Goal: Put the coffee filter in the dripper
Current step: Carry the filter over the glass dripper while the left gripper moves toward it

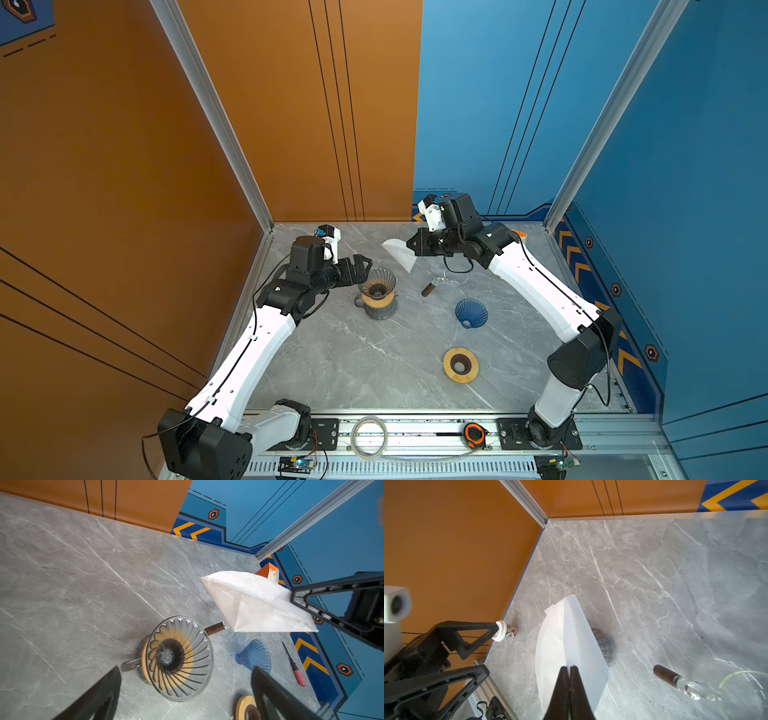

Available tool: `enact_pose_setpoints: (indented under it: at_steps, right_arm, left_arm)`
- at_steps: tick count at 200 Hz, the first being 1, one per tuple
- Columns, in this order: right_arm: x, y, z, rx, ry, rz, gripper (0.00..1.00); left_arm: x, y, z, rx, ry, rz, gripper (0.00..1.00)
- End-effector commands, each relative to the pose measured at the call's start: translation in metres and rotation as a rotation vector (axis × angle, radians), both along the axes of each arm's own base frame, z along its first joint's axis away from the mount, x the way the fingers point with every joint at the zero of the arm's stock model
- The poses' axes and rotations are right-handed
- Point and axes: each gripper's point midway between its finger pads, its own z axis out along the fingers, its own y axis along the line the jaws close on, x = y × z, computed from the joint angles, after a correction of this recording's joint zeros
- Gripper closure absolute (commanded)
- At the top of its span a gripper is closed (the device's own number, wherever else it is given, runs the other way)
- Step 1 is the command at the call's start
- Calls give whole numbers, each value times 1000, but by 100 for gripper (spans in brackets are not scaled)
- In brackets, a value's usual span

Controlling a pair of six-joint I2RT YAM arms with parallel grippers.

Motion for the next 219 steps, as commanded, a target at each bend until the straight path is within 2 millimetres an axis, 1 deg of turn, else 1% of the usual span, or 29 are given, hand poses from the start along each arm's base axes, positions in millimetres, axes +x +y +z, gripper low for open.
enact_pose_setpoints:
  at_steps: [1, 23, 41, 59, 62, 64, 67, 89, 97, 98, 102, 117, 131, 147, 170, 219]
  right_arm:
    - [-1, 25, 17, 76, -34, 38, 100]
    - [-5, 38, 19, 94, -47, 60, 100]
    - [-8, 48, 17, 103, -54, 68, 100]
    - [-6, 53, 16, 129, -60, 65, 100]
    - [-5, 54, 15, 132, -60, 61, 100]
    - [-13, 62, 15, 135, -59, 82, 100]
    - [-15, 66, 14, 139, -57, 87, 100]
    - [-18, 75, 7, 160, -54, 87, 100]
    - [-18, 77, 9, 170, -59, 85, 100]
    - [-18, 77, 3, 162, -48, 85, 100]
    - [-18, 76, -5, 155, -37, 81, 100]
    - [-19, 79, -12, 161, -33, 74, 100]
    - [-17, 76, -20, 161, -39, 50, 100]
    - [-16, 72, -25, 170, -47, 33, 100]
    - [-17, 73, -29, 193, -62, 30, 100]
    - [-15, 69, -41, 181, -73, 17, 100]
  left_arm:
    - [-11, 10, -11, 7, 51, 21, 2]
    - [-14, 15, -12, 8, 60, 31, 2]
    - [-16, 19, -12, 6, 64, 35, 2]
    - [-17, 23, -13, 3, 69, 42, 2]
    - [-17, 24, -12, 3, 65, 44, 2]
    - [-18, 25, -12, 3, 66, 46, 2]
    - [-18, 26, -11, 2, 64, 48, 2]
    - [-20, 30, -8, -4, 55, 61, 2]
    - [-21, 32, -8, -5, 54, 66, 2]
    - [-21, 32, -8, -5, 53, 67, 2]
    - [-21, 32, -9, -5, 55, 67, 2]
    - [-23, 34, -9, -8, 56, 72, 2]
    - [-23, 36, -10, -10, 61, 76, 2]
    - [-23, 36, -11, -12, 62, 76, 2]
    - [-23, 36, -12, -14, 66, 77, 2]
    - [-21, 35, -15, -18, 78, 76, 2]
